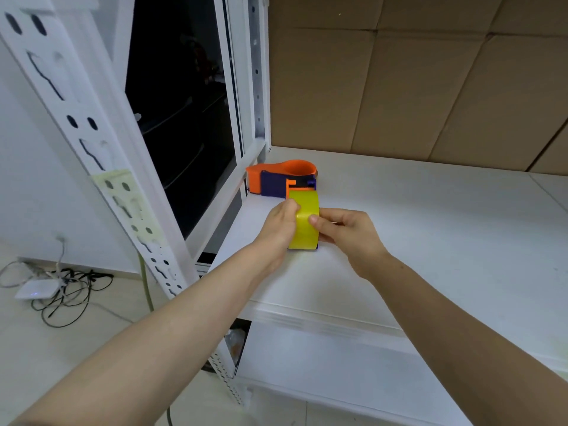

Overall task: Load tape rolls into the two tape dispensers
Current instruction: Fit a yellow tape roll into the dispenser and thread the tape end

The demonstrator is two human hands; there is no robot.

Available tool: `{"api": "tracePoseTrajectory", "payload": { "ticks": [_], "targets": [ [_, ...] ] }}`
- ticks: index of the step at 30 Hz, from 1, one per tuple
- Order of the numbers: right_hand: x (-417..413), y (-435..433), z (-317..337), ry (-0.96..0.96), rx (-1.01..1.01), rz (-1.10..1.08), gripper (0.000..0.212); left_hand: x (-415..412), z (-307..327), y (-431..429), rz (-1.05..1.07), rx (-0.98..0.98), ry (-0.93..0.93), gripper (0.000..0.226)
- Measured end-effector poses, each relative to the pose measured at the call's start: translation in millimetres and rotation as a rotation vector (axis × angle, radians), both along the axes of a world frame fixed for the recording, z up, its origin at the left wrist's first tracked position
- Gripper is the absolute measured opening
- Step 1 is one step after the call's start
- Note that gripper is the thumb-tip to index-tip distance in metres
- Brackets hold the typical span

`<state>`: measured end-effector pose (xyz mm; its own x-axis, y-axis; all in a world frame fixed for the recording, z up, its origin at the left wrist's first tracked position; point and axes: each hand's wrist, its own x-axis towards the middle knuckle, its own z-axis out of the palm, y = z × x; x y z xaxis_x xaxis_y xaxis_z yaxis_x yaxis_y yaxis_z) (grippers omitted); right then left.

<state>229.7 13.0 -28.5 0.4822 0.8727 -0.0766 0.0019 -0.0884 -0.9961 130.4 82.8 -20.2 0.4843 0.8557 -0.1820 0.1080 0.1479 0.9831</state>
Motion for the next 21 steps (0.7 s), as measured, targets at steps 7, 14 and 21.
{"api": "tracePoseTrajectory", "payload": {
  "ticks": [7, 14, 21],
  "targets": [
    [-7, 18, 13, -0.087, -0.085, -0.116, 0.032, -2, -2, -2, -0.024, 0.019, -0.022, 0.025],
    [-13, 2, 1, -0.444, -0.017, -0.025, 0.031, 1, 10, 1, 0.038, -0.074, -0.029, 0.029],
    [-12, 1, -4, -0.305, 0.076, -0.1, 0.028, -4, -1, -10, -0.091, 0.017, -0.14, 0.023]
  ]
}}
